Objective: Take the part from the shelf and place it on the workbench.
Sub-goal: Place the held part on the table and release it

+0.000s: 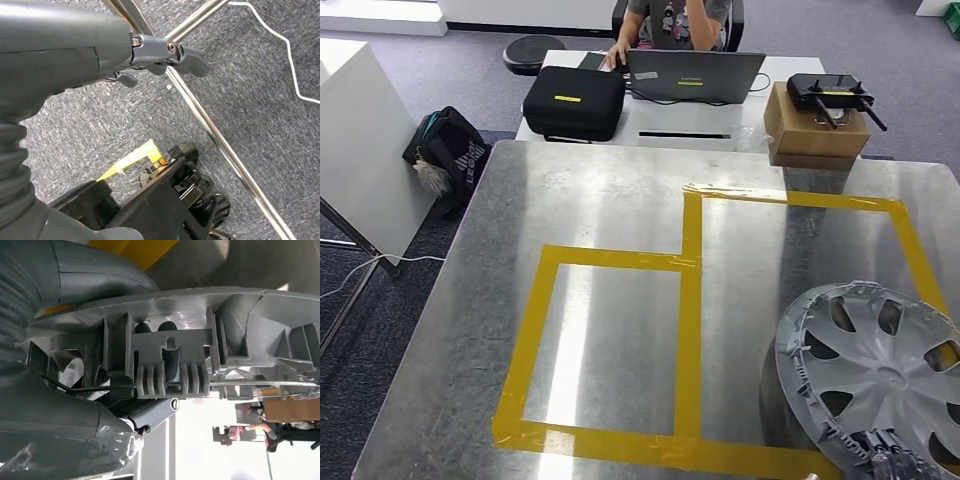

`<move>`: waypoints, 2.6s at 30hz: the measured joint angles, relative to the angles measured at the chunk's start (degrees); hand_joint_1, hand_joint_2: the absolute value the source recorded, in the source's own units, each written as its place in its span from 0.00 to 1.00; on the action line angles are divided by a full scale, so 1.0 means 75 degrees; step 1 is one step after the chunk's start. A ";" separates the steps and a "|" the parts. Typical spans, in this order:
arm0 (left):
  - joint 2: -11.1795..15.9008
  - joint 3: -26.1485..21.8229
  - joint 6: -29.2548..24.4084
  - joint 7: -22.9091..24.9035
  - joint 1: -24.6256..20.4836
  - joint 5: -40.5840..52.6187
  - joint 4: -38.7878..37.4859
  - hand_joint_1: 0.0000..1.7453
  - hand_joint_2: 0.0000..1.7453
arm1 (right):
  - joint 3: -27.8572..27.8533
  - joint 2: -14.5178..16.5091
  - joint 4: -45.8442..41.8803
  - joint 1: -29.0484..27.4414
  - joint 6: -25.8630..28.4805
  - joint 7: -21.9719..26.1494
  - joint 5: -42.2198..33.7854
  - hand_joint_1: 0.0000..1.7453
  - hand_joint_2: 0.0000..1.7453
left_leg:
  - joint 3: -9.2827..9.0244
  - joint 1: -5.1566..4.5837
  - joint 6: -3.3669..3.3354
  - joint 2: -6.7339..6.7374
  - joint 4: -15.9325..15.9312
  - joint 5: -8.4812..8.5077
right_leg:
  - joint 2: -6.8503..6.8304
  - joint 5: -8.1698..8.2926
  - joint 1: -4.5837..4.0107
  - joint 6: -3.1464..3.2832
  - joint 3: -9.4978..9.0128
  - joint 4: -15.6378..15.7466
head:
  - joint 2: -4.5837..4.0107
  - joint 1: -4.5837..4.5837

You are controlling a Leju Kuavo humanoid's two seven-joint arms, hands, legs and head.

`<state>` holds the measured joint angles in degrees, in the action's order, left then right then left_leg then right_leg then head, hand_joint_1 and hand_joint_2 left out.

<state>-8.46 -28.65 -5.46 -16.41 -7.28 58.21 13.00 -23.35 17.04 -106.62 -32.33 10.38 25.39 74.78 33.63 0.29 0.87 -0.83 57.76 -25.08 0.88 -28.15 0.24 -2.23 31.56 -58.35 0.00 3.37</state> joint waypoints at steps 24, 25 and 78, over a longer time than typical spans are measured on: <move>0.0071 0.0000 0.0028 0.0009 -0.0010 0.0068 -0.0001 0.00 1.00 | 0.1745 -0.1826 0.0406 -0.0220 0.0690 -0.2104 -0.0324 0.96 1.00 | -0.0009 0.0000 0.0000 0.0002 0.0000 0.0000 | 0.0004 0.0003 0.0001 -0.0003 -0.0006 0.0000 | 0.0000 -0.0001; 0.0072 0.0001 0.0021 0.0030 -0.0010 0.0105 -0.0001 0.00 1.00 | 0.1777 -0.1888 0.0424 -0.0222 0.0732 -0.2186 -0.0308 0.75 1.00 | -0.0009 0.0000 0.0000 0.0002 0.0000 0.0000 | 0.0003 0.0003 0.0001 -0.0003 -0.0006 0.0000 | 0.0000 -0.0001; 0.0106 -0.0093 -0.0015 -0.0004 -0.0069 -0.0012 0.0009 0.00 0.00 | 0.3096 -0.2233 0.0639 -0.0076 0.1391 -0.1986 -0.2537 0.00 1.00 | -0.0699 0.0042 -0.0003 0.0072 0.0045 -0.0602 | -0.0040 0.0714 0.0135 -0.0019 0.0748 -0.0117 | 0.0000 -0.0149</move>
<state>-7.67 -29.35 -5.58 -16.44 -7.79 58.11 13.08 -0.13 0.29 -101.83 -32.90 20.81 10.50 55.76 28.39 0.60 0.85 -0.29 58.10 -29.59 0.58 -22.79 1.25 -2.37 37.18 -59.22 0.00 2.25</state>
